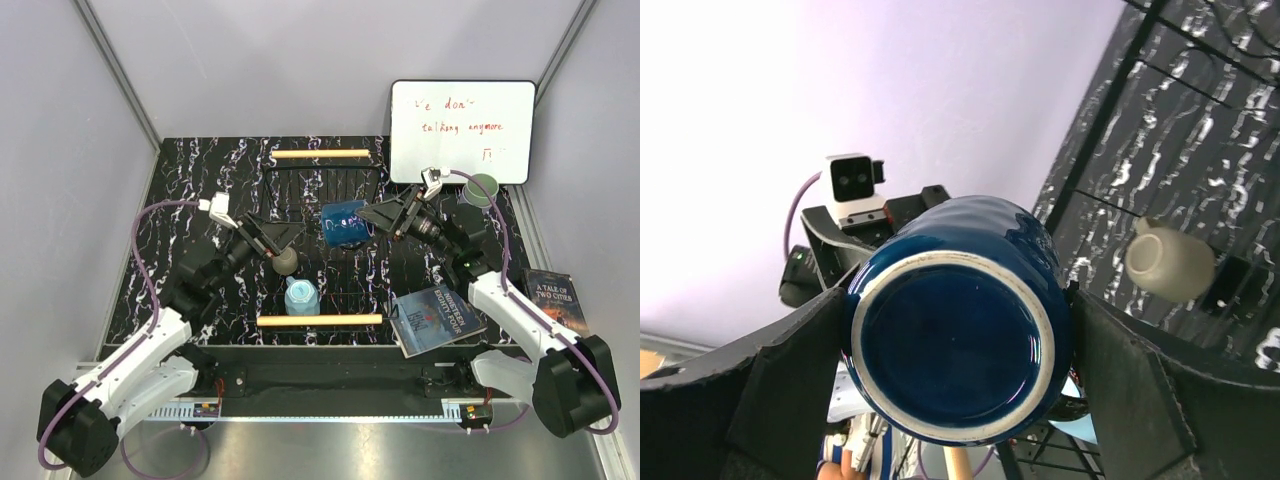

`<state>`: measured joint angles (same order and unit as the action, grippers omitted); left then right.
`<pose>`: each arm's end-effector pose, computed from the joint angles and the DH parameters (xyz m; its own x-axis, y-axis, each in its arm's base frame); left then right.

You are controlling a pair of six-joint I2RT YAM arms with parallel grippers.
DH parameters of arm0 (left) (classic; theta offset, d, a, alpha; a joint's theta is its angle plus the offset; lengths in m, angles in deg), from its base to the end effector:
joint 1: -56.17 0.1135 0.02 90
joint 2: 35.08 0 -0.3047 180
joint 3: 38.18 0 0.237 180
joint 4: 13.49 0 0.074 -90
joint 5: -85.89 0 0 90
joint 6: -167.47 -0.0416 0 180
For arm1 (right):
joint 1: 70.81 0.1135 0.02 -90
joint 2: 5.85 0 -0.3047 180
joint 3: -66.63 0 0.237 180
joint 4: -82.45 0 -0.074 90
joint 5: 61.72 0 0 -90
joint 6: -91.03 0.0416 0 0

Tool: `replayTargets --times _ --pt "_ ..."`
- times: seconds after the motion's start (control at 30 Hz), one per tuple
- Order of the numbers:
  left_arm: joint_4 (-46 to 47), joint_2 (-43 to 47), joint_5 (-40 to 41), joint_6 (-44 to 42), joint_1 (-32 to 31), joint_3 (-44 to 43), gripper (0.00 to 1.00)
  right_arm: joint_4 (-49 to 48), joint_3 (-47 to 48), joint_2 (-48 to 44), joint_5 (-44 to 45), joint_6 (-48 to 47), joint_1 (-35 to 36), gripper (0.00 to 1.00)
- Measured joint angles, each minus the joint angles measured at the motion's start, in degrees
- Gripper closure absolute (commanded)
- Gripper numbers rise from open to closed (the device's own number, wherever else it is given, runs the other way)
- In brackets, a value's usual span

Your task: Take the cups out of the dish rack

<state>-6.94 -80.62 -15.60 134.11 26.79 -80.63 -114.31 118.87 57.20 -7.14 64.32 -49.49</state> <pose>0.1334 -0.0846 0.3251 -0.5173 -0.6480 -0.5589 0.4036 0.3912 -0.8271 0.1981 0.1032 0.3518 -0.7010 0.5079 -0.5007 -0.4608 0.2134 0.8615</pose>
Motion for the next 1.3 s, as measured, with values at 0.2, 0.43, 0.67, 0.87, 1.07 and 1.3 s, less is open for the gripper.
replayTargets --times 0.2,0.43,0.67,0.87,1.07,1.3 --pt "1.4 -2.6 -4.4 -0.7 0.0 -3.8 0.12 -3.1 0.0 0.1 -1.4 0.9 0.0 1.0" --pt "3.5 -5.3 -6.8 -1.0 -2.1 -5.2 0.19 -3.5 0.0 1.0 -1.8 0.9 0.0 1.0" --pt "3.7 -7.3 -6.7 -2.2 -7.4 -7.7 0.28 -3.5 0.0 2.8 -1.9 0.9 0.0 1.0" --pt "4.8 -9.9 -6.4 -3.0 -10.6 -8.8 0.35 -3.6 0.0 2.9 -2.6 0.9 0.0 1.0" --pt "5.6 -12.7 -6.1 -3.2 -12.9 -8.8 0.54 -4.5 0.0 3.3 -3.3 0.9 0.6 1.0" --pt "6.5 -14.0 -6.3 -2.9 -13.6 -8.9 0.84 -5.6 0.0 3.7 -2.1 0.9 4.0 1.0"
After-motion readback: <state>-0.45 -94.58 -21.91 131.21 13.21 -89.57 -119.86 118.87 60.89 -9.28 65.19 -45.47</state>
